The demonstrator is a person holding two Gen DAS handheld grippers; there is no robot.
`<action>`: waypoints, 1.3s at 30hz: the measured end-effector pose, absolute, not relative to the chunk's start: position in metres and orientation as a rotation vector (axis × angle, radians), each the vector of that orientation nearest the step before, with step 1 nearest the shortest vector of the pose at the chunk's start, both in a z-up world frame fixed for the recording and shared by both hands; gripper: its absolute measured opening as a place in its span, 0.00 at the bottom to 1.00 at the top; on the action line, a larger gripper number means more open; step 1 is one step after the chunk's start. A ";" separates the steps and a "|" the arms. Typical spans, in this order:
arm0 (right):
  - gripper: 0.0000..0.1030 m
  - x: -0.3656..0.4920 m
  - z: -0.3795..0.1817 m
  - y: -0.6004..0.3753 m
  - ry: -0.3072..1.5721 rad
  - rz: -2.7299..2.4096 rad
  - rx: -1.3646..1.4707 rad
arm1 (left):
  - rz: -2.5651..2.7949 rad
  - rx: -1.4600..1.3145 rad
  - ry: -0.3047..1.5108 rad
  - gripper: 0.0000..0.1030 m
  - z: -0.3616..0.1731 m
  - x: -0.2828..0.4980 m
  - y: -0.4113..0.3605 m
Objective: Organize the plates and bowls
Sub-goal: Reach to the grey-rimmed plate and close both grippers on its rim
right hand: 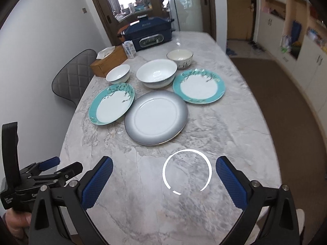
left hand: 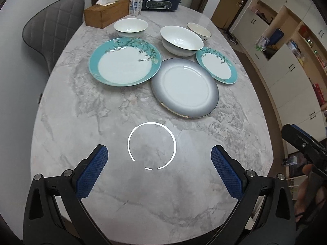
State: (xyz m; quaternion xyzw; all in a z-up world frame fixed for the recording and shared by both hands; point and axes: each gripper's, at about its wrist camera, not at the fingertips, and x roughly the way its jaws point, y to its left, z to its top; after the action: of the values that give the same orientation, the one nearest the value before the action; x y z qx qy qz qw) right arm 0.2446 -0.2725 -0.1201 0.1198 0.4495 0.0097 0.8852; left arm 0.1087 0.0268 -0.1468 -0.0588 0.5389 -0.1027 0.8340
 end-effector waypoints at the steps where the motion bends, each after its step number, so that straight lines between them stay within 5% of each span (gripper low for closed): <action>1: 0.98 0.258 -0.129 -0.280 0.946 0.043 0.283 | -0.219 -0.133 1.145 0.98 -0.155 0.120 0.025; 9: 0.93 0.361 -0.197 -0.347 1.013 0.174 0.422 | -0.165 -0.325 1.236 0.94 -0.234 0.205 0.026; 17: 0.65 0.425 -0.245 -0.364 1.113 0.254 0.480 | -0.138 -0.317 1.289 0.91 -0.281 0.256 0.012; 20: 0.62 0.438 -0.259 -0.364 1.148 0.280 0.495 | -0.122 -0.256 1.389 0.90 -0.295 0.272 0.001; 24: 0.61 0.446 -0.270 -0.361 1.173 0.305 0.499 | -0.141 -0.266 1.437 0.69 -0.313 0.289 -0.007; 32: 0.58 0.459 -0.285 -0.364 1.200 0.337 0.517 | -0.178 -0.363 1.435 0.54 -0.326 0.318 -0.012; 35: 0.56 0.462 -0.290 -0.364 1.205 0.346 0.531 | -0.201 -0.441 1.453 0.41 -0.329 0.327 -0.013; 39: 0.52 0.464 -0.294 -0.365 1.201 0.379 0.540 | -0.203 -0.436 1.443 0.41 -0.327 0.333 -0.018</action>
State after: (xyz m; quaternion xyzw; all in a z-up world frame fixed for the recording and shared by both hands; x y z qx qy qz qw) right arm 0.4635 -0.3649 -0.2935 0.2493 0.5546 0.1749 0.7744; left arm 0.3335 -0.0183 -0.3271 -0.1975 0.6539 -0.0920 0.7245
